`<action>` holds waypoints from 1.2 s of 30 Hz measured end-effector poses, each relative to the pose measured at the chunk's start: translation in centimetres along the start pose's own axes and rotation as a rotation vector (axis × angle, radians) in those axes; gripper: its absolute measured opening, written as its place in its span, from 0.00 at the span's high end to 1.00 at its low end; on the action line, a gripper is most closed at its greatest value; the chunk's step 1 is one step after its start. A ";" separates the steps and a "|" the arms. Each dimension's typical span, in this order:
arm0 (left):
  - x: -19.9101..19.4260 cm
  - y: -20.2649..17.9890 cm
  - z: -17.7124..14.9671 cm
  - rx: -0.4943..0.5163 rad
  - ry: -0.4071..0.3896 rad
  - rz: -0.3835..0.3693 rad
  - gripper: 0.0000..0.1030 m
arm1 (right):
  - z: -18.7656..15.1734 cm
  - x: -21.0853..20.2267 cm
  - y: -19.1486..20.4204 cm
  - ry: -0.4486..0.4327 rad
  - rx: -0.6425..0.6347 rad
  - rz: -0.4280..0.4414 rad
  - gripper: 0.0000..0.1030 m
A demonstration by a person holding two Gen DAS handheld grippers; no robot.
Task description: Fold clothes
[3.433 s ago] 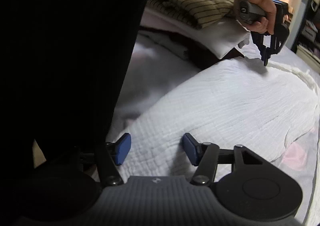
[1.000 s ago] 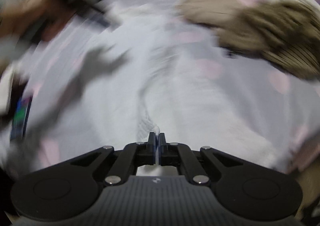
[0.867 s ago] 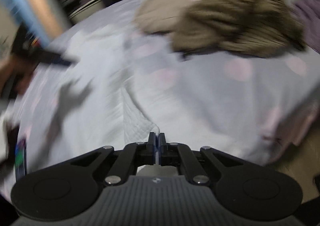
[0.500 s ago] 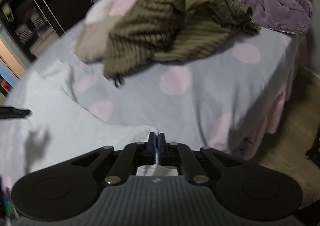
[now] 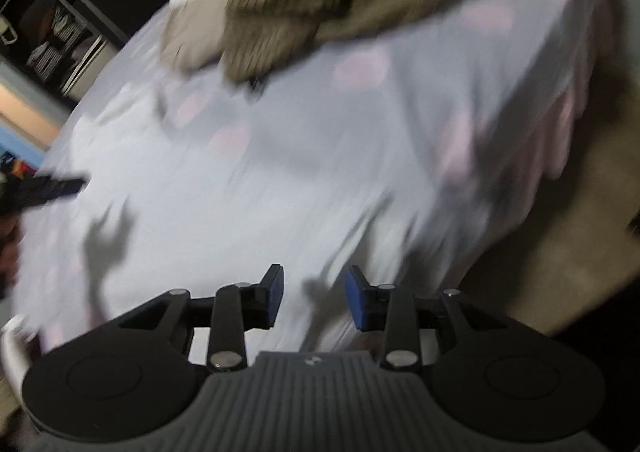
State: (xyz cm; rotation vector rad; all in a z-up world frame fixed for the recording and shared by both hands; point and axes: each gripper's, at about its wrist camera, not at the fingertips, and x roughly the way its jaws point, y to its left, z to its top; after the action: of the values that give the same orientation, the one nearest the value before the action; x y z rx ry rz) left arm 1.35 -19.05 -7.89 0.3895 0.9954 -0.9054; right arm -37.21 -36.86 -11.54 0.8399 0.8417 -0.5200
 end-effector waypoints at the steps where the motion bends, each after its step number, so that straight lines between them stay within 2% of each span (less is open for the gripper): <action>1: 0.0 0.1 0.0 0.000 0.000 0.002 0.54 | -0.7 0.4 0.2 0.034 0.007 0.016 0.63; 7: -0.4 0.0 0.1 0.004 -0.007 0.001 0.54 | -5.0 3.0 1.5 0.227 0.049 0.109 0.63; 10: -0.6 0.0 0.2 0.004 -0.013 -0.002 0.54 | -5.5 4.0 1.0 0.263 0.097 0.142 0.63; 14: -0.7 0.0 0.2 0.002 -0.015 0.002 0.54 | -6.2 5.3 0.2 0.302 0.184 0.167 0.64; 15: -0.6 0.0 0.2 0.001 -0.015 0.002 0.54 | -6.2 5.4 0.1 0.309 0.203 0.181 0.66; 17: -0.6 0.0 0.3 0.000 -0.015 0.004 0.54 | -6.2 5.5 0.2 0.319 0.213 0.210 0.93; 18: -0.6 0.0 0.3 0.000 -0.016 0.004 0.54 | -6.2 5.4 0.3 0.319 0.212 0.220 0.95; 25: -0.4 0.3 0.3 0.001 -0.008 0.013 0.54 | -6.1 3.1 0.2 0.289 0.204 0.217 0.99; 31: -0.3 0.6 0.1 -0.002 -0.001 0.022 0.54 | -6.7 0.6 0.1 0.355 0.168 0.242 1.00; 36: -0.3 0.7 0.1 -0.004 0.005 0.030 0.54 | -7.6 -0.1 -0.3 0.393 0.130 0.170 1.00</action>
State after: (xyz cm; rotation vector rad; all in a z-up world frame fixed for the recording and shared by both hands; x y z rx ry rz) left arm 1.86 -18.54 -7.67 0.4025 0.9939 -0.8756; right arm -40.79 -30.88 -14.51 1.1443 1.0906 -0.2629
